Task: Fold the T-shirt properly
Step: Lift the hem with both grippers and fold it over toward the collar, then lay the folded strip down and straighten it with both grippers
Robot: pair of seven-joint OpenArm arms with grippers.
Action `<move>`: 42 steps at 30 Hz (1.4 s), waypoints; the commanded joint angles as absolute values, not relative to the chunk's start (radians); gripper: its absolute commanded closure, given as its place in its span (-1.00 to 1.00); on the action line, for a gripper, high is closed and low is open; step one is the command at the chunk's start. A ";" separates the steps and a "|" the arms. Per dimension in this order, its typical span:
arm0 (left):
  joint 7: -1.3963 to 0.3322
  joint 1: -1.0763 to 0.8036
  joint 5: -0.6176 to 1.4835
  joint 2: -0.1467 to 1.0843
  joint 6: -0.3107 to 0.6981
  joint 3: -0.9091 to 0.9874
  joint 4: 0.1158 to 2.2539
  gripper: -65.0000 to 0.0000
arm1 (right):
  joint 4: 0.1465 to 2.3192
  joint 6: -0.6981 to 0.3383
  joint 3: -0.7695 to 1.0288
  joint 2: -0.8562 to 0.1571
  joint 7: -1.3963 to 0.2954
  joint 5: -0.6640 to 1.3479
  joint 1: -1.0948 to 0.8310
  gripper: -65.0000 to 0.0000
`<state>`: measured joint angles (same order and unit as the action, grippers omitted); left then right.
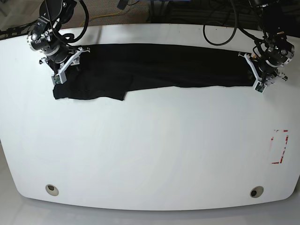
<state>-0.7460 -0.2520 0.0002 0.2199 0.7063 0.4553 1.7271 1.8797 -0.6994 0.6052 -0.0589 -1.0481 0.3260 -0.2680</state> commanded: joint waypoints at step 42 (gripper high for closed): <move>-0.858 -0.133 0.088 0.269 0.698 0.420 1.448 -0.15 | 1.331 -0.698 0.631 -0.166 -0.786 0.248 0.051 -0.31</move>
